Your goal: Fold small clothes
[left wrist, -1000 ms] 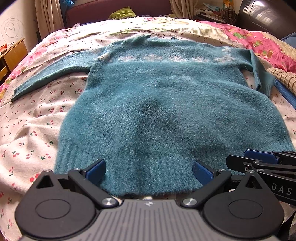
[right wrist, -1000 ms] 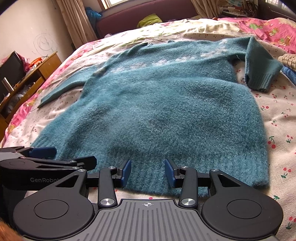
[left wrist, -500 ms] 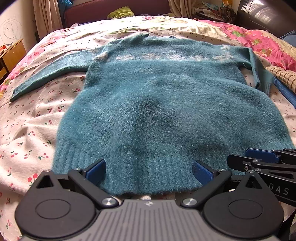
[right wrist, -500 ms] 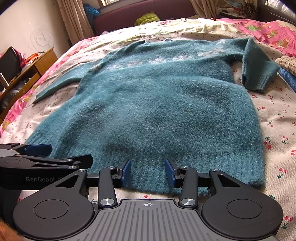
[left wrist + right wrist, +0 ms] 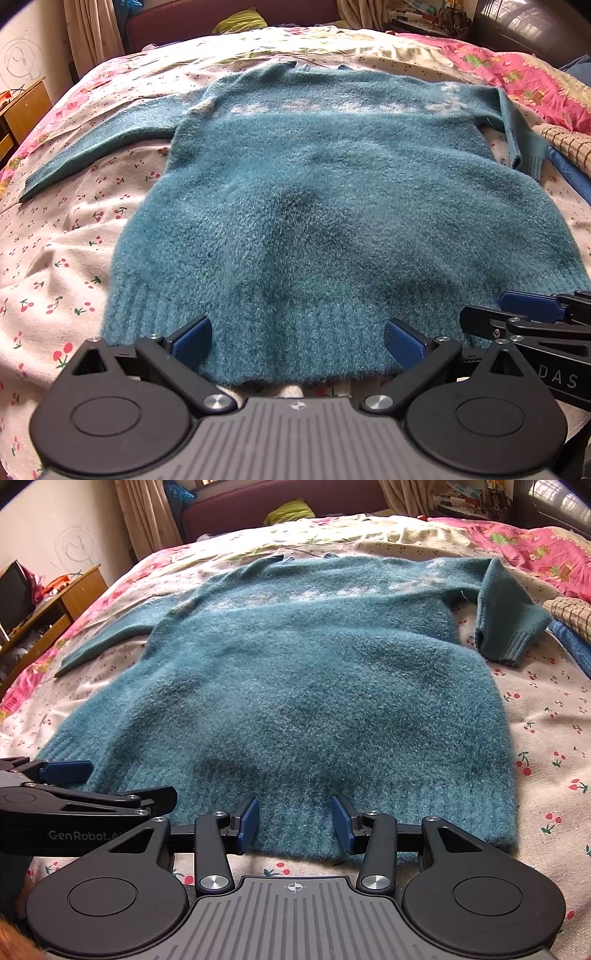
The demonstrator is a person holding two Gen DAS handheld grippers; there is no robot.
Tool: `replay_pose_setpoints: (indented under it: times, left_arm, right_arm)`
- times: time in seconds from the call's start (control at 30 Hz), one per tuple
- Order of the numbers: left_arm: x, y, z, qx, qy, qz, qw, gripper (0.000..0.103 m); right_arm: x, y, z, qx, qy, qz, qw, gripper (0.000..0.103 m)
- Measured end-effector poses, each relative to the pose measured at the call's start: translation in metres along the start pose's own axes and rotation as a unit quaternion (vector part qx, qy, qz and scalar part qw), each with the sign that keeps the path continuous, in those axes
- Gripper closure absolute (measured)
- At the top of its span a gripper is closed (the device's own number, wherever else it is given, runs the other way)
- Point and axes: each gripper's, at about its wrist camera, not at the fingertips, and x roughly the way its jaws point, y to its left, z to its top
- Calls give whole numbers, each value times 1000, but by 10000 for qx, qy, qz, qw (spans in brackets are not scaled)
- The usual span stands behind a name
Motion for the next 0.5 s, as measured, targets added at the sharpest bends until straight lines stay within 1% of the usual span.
replay_pose_setpoints:
  times: [0.1, 0.2, 0.5]
  left_arm:
    - [0, 0, 0, 11, 8, 11, 10000, 0]
    - [0, -1, -1, 20, 8, 22, 10000, 0]
    - [-1, -2, -2, 85, 22, 58, 9999, 0]
  right_arm:
    - [0, 0, 0, -10, 19, -41, 10000, 59]
    - [0, 0, -1, -29, 35, -107, 9999, 56]
    - [-1, 0, -3, -72, 53, -199, 9998, 55]
